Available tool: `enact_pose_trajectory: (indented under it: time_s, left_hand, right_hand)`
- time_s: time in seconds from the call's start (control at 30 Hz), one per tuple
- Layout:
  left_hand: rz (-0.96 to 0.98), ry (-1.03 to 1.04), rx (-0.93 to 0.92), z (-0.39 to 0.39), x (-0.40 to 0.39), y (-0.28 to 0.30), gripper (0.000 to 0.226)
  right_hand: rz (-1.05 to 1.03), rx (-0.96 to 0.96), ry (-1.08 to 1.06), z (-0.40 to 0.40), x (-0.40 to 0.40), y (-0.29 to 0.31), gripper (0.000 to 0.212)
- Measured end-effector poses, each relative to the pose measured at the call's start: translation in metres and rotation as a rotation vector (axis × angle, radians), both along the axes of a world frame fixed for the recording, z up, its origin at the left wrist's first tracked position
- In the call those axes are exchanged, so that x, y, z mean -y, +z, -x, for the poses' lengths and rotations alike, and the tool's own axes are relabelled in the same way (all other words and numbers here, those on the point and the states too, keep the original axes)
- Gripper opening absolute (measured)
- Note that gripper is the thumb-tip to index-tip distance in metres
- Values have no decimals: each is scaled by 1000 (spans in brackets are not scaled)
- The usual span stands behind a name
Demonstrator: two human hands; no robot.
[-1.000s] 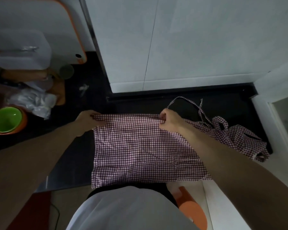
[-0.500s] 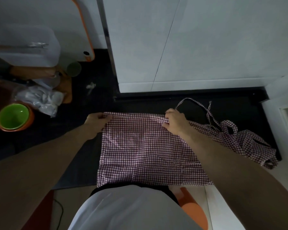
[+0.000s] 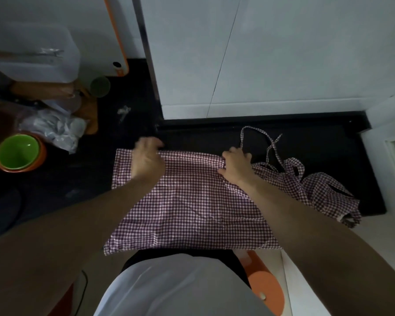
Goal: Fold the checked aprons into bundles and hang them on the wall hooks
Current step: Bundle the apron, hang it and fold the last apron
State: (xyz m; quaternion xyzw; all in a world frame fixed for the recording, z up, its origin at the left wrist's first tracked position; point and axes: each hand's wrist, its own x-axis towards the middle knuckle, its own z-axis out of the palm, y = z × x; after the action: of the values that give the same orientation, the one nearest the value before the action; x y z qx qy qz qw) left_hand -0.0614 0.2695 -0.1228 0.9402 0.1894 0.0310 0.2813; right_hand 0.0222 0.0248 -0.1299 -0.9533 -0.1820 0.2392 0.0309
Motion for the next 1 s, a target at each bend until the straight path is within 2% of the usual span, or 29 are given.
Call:
enact_pose_trajectory:
  time_s: [0.07, 0.13, 0.2, 0.27, 0.33, 0.37, 0.5, 0.6, 0.63, 0.67, 0.7, 0.73, 0.77, 0.8, 0.87, 0.9, 0.93, 0.97, 1.0]
  left_hand:
    - [125, -249, -220, 0, 36, 1, 47]
    - [29, -401, -460, -2, 65, -4, 68]
    - [-95, -447, -647, -3, 81, -10, 90]
    - [-130, -415, -752, -1, 89, -15, 104]
    - [-165, -408, -773, 2, 97, -19, 112]
    - [-181, -412, -768, 2, 99, -21, 114]
    - [-207, -413, -780, 0, 99, -24, 118]
    - [-228, -405, -821, -3, 101, -23, 121]
    - [-231, -404, -837, -5, 103, -22, 122]
    - [-238, -405, -850, -6, 104, -23, 123]
    - [-245, -402, -862, -7, 105, -22, 123]
    - [-253, -404, -869, -8, 105, -22, 123]
    - [-257, -400, -868, -9, 105, -22, 123]
    - [-266, -398, -868, -9, 107, -21, 123]
    - [-283, -390, -884, -9, 110, -22, 124]
    - [-287, -375, -877, -8, 112, -21, 124]
    - [-296, -367, -862, -9, 113, -22, 122]
    - [-304, -354, -842, -9, 114, -24, 119]
    - [-314, -332, -823, -8, 116, -25, 116]
  right_hand:
    - [-218, 52, -93, 8, 2, -1, 52]
    - [-462, 182, -184, 13, 11, 2, 43]
    - [-528, 203, -224, 13, 27, 11, 32]
    - [-309, -15, -210, 5, 56, 16, 35]
    - [-34, -309, -166, -1, 96, 20, 48]
    - [62, -390, -134, -2, 115, 21, 49]
    - [289, -463, -98, -1, 172, 33, 46]
    - [295, -522, -126, 1, 205, 43, 68]
    - [333, -513, -113, 1, 216, 44, 70]
    - [365, -521, -112, 1, 228, 44, 60]
    - [371, -526, -138, -1, 239, 48, 41]
    - [348, -499, -182, -6, 251, 53, 18]
    - [299, -424, -234, -13, 265, 58, 9]
    - [245, -268, -290, -23, 283, 62, 14]
    - [65, 151, -408, -39, 310, 75, 11]
    - [9, 334, -478, -46, 320, 79, 20]
    - [-12, 415, -576, -51, 326, 85, 33]
    - [-27, 380, -695, -55, 331, 90, 40]
    - [-51, 265, -824, -59, 335, 95, 41]
